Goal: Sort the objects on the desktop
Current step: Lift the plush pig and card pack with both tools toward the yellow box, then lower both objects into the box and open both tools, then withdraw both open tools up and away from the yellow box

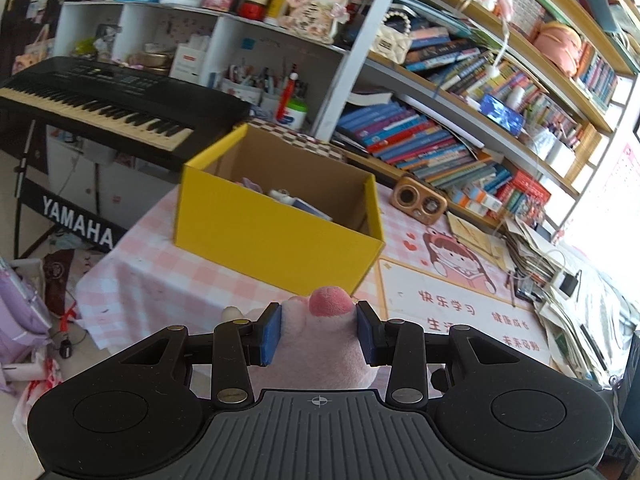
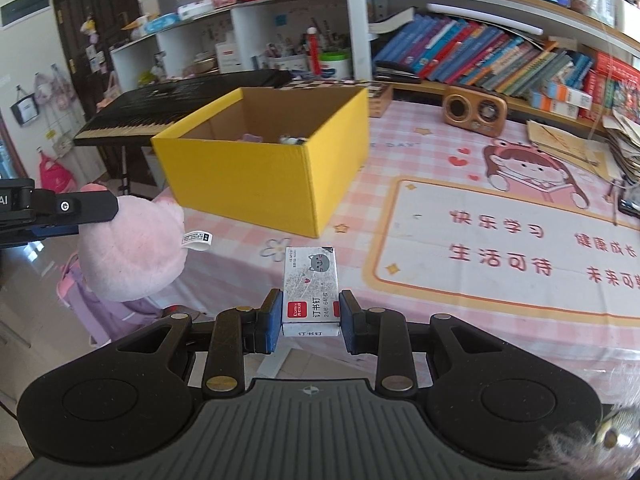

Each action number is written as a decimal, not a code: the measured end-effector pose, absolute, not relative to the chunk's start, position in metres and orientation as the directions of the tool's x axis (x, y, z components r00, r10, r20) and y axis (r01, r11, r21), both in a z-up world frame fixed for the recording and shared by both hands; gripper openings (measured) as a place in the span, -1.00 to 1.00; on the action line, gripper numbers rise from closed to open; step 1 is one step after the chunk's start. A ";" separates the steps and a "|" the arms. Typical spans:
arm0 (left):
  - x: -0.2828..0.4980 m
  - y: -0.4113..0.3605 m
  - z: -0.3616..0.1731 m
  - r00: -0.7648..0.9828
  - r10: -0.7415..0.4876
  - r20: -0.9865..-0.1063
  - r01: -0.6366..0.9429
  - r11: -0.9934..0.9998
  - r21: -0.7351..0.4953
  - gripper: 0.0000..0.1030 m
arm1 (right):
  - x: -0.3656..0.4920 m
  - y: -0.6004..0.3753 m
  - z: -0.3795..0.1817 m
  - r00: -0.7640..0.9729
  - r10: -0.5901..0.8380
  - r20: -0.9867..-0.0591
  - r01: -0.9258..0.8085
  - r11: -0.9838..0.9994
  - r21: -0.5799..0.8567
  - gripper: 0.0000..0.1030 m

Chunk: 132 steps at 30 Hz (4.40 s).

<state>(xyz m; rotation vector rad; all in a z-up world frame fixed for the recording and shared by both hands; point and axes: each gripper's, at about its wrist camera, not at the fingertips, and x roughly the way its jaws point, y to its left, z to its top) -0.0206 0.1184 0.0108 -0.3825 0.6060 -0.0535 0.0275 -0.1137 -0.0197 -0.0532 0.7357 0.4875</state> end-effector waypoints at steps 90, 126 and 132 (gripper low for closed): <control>0.155 0.145 0.013 0.855 0.037 -0.517 -0.232 0.919 -0.318 -0.50 | 0.334 0.044 -0.043 0.440 0.437 -0.784 -0.757 0.650 -0.063 -0.43; 0.019 0.104 0.034 0.916 -0.002 -0.402 -0.064 0.987 -0.149 0.90 | 0.094 -0.124 0.013 0.828 0.235 -0.509 -0.230 0.970 0.074 -0.32; 0.003 0.086 0.020 0.896 -0.010 -0.444 -0.037 0.995 -0.097 0.92 | 0.043 -0.142 -0.002 0.831 0.166 -0.530 -0.158 0.986 0.060 -0.30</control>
